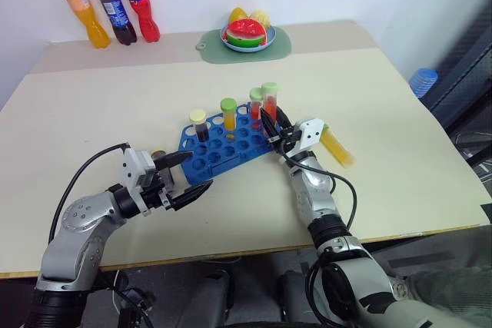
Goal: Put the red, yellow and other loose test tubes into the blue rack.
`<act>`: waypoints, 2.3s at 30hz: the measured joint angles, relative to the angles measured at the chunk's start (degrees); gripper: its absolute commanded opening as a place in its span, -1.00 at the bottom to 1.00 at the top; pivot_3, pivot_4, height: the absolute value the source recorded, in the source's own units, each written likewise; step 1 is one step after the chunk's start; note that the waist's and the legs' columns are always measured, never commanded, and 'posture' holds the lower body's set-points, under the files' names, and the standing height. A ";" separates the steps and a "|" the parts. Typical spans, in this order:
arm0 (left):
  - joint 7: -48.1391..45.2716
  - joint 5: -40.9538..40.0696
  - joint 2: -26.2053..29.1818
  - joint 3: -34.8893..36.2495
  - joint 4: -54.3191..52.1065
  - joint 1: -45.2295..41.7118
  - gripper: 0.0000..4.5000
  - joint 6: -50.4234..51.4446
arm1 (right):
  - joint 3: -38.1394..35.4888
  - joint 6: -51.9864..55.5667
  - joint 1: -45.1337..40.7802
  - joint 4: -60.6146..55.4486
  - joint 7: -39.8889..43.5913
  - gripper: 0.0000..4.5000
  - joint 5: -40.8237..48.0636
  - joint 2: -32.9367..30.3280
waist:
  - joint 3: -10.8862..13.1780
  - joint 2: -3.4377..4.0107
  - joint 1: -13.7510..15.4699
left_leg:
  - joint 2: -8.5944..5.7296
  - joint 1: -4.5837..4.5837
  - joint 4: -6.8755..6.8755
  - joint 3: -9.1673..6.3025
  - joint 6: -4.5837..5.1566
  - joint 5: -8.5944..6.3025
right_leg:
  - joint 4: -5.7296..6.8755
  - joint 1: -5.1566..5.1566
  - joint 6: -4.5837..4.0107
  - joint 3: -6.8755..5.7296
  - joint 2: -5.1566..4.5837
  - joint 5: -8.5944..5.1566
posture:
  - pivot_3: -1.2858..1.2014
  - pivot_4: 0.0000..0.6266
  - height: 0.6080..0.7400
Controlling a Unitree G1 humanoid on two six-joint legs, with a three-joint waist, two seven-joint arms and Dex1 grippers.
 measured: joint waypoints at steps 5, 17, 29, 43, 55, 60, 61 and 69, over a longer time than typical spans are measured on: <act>0.00 -0.24 0.06 0.00 -0.02 0.11 1.00 0.04 | -0.23 -3.89 1.01 1.80 1.19 -0.42 -0.12 -0.01 | -0.08 -0.06 0.18 | 0.00 0.01 0.01 -0.01 0.00 0.00 | -0.01 0.04 0.00 0.00 0.00 0.00 | 0.03 -0.52 1.00; -1.74 -0.36 0.04 -0.28 1.07 -2.12 1.00 0.37 | 2.80 0.84 7.29 -8.20 -2.73 0.90 -6.88 -4.83 | -0.31 -0.27 0.81 | -0.04 0.04 0.00 -0.17 -0.02 -0.07 | -0.23 0.23 -0.02 -0.05 0.03 -0.02 | 0.03 -0.52 1.00; -9.74 -0.73 0.93 -2.67 3.84 -3.43 1.00 0.23 | -4.59 73.31 27.34 -70.44 6.68 0.90 13.46 -36.69 | -0.12 0.00 0.55 | 0.06 -0.12 0.01 -0.14 0.04 -0.16 | -0.32 0.35 -0.10 -0.04 -0.15 -0.10 | 0.03 -0.52 1.00; -10.48 -0.31 0.09 -4.88 4.28 -4.66 1.00 -0.04 | 9.08 105.47 -10.24 -33.69 11.96 0.90 13.50 -47.75 | -0.02 -0.04 0.51 | 0.05 -0.28 0.01 0.01 0.16 -0.23 | -0.54 0.28 -0.07 -0.10 -0.23 -0.09 | 0.03 -0.52 1.00; -7.05 -0.87 0.51 -4.07 -0.54 0.36 1.00 1.10 | 20.69 93.86 -22.56 -10.04 24.18 -0.67 3.09 -44.03 | 0.02 0.00 0.61 | 0.05 -0.29 0.03 0.03 0.14 -0.24 | -0.47 0.22 -0.06 -0.09 -0.20 -0.08 | 0.03 -0.52 1.00; -6.47 -0.95 0.46 -4.20 -0.73 0.02 1.00 1.16 | 22.86 91.23 -20.60 -14.24 27.85 -0.67 0.22 -46.38 | 0.03 0.02 0.80 | 0.03 -0.32 0.01 0.01 0.11 -0.25 | -0.47 0.18 -0.06 -0.10 -0.20 -0.08 | 0.03 -0.52 1.00; -6.38 -1.05 0.41 -4.23 -0.70 -0.23 1.00 1.19 | 23.22 89.56 -18.58 -17.24 29.20 -0.67 -0.47 -48.70 | 0.04 0.03 1.02 | 0.01 -0.42 0.04 0.00 0.11 -0.25 | -0.46 0.09 -0.06 -0.11 -0.21 -0.08 | 0.03 -0.52 1.00; -7.15 -1.26 0.33 -4.38 1.65 -1.98 1.00 1.00 | 6.80 73.76 5.93 -50.72 42.81 -0.67 13.22 -55.83 | 0.07 0.08 0.61 | 0.14 -0.85 0.17 -0.01 0.07 -0.23 | -0.27 -0.34 -0.04 -0.11 -0.13 -0.06 | 0.03 -0.52 1.00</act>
